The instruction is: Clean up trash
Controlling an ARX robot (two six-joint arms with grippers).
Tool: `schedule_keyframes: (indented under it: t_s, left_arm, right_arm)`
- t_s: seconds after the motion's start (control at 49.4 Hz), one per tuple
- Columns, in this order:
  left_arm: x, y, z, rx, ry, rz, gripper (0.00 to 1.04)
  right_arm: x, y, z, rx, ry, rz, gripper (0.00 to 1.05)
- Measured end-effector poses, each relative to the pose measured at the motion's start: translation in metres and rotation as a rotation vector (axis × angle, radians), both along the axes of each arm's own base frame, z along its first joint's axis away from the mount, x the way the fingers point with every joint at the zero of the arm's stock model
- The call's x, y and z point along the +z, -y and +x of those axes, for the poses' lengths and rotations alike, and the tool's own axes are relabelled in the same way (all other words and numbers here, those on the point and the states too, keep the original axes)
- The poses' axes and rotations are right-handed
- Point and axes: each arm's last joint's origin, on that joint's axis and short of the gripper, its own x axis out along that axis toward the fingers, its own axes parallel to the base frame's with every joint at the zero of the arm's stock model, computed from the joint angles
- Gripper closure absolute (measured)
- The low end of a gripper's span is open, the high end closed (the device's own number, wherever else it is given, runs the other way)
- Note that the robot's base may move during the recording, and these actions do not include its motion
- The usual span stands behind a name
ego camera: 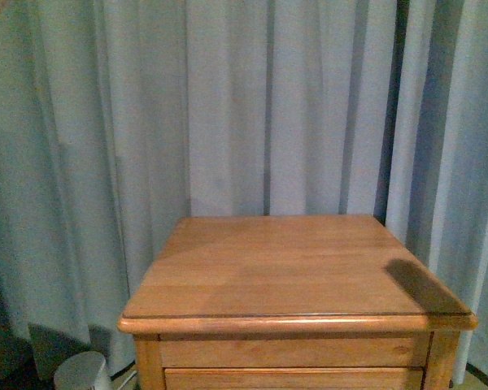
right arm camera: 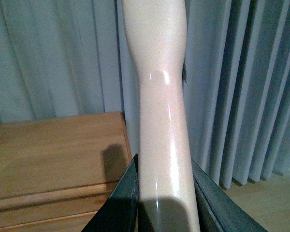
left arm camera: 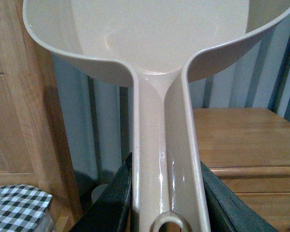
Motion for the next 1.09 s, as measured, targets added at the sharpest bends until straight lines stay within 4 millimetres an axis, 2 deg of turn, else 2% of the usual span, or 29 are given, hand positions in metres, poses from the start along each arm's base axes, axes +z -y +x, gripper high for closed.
schedule_keyframes:
  t_s: [1.093]
  left_arm:
    - [-0.001,0.0001,-0.0003,0.001,0.0,-0.001,0.77]
  right_arm:
    - [-0.0005,0.0002,0.0002,0.0,-0.001,0.019,0.84]
